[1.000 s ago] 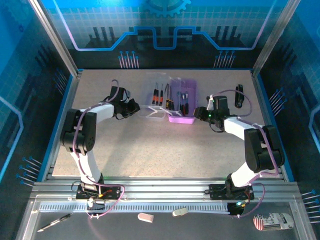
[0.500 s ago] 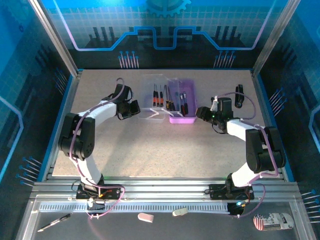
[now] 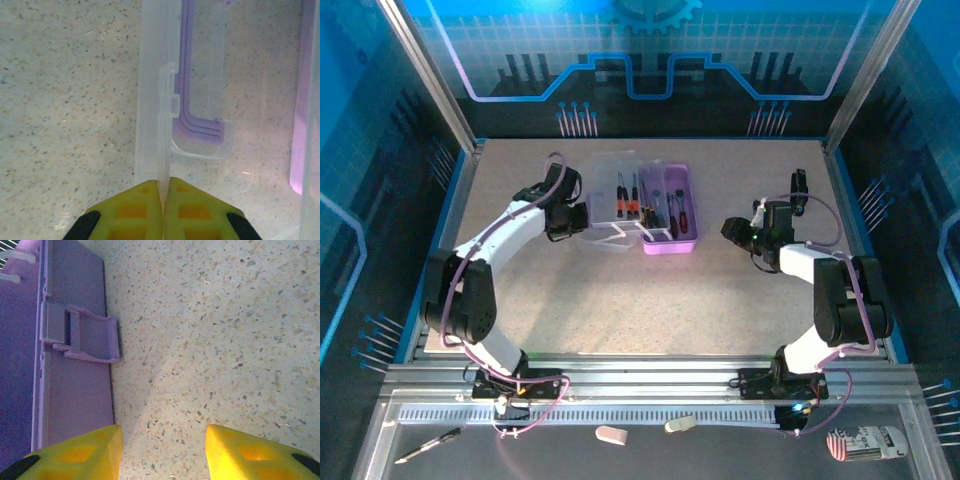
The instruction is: Pack the tool kit
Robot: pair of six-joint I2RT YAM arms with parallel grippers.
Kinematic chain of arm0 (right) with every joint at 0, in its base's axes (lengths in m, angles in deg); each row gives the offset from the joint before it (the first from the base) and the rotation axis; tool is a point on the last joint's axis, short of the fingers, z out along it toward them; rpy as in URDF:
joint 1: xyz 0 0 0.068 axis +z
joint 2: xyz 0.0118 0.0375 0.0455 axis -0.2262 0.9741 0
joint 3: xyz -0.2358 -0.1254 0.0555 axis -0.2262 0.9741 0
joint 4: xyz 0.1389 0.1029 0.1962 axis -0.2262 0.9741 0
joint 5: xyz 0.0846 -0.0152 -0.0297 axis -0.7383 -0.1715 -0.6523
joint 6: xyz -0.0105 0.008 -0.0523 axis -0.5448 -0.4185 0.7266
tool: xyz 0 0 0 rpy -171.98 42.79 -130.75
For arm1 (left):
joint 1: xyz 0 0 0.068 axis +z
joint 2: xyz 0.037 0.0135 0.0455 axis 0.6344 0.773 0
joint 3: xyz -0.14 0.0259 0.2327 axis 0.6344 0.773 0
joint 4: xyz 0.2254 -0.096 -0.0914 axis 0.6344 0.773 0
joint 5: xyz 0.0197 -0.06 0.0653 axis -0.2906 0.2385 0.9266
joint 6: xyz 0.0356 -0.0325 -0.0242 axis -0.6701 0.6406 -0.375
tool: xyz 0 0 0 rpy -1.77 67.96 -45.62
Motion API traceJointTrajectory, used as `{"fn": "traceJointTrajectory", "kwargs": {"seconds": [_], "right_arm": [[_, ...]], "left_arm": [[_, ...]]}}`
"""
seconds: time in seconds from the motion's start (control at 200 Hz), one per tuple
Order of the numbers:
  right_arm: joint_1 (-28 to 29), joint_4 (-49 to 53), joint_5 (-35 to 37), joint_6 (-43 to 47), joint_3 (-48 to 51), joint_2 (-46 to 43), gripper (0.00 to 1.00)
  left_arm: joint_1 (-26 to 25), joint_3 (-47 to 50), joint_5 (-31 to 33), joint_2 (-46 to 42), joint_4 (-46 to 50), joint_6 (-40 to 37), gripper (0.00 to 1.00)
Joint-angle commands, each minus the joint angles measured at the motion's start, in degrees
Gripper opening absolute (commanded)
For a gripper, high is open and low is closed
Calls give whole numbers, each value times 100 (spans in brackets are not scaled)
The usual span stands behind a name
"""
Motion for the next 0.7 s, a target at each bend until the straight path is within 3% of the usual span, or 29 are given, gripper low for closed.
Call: {"fn": "traceJointTrajectory", "kwargs": {"seconds": [0.0,0.46,0.695], "right_arm": [[93,-15,-105,0,-149,112,48],[1403,-114,-144,87,-376,738,46],[1707,-454,-179,-79,-390,928,45]], "left_arm": [[-152,-402,358,-427,662,-284,0],[-722,-1490,812,-509,1601,-837,0],[-1289,-2104,850,-267,1931,-727,0]]}}
